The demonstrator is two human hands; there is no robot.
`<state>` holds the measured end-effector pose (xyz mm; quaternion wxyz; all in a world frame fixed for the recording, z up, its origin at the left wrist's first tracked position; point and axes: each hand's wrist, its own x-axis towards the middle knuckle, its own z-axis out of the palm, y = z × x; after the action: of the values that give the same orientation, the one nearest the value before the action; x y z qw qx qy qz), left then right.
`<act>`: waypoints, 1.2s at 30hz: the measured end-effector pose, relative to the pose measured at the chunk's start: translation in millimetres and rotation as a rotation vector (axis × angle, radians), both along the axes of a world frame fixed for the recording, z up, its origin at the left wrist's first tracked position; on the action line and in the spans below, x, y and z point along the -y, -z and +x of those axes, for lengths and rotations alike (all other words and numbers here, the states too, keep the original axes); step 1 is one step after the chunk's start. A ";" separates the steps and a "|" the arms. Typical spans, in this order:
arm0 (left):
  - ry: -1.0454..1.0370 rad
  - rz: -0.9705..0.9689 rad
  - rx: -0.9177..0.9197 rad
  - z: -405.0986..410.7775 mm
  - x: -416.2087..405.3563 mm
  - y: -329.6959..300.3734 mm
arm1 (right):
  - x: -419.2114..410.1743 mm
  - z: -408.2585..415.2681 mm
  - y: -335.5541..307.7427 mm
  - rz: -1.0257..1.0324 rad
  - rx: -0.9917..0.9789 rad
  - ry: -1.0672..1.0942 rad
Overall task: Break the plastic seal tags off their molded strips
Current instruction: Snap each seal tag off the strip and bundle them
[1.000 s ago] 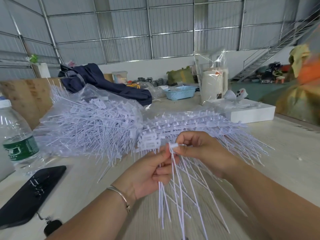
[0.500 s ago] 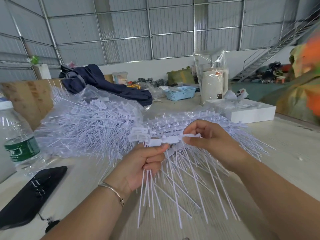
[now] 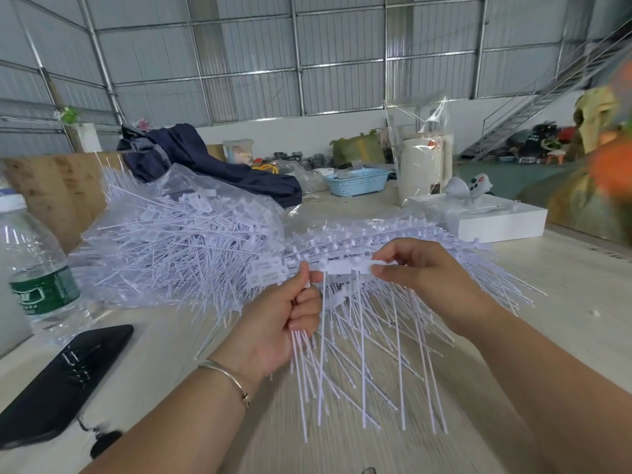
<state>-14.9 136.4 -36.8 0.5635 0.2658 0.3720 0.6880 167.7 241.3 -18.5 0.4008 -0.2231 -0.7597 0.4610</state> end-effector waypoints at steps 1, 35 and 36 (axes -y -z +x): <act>0.001 -0.014 -0.026 0.2 0.1 0.1 | 0.0 0.2 -0.2 -0.004 -0.012 -0.013; 0.504 0.055 -0.132 17.7 7.7 7.3 | 18.3 -7.6 1.0 -0.118 0.006 -0.422; 0.513 0.058 -0.113 17.6 6.6 6.8 | 18.4 -8.1 1.6 -0.127 -0.003 -0.429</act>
<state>2.7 129.7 -43.6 0.6901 0.4052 0.3035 0.5171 159.5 222.9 -20.1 0.2798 -0.0805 -0.7587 0.5827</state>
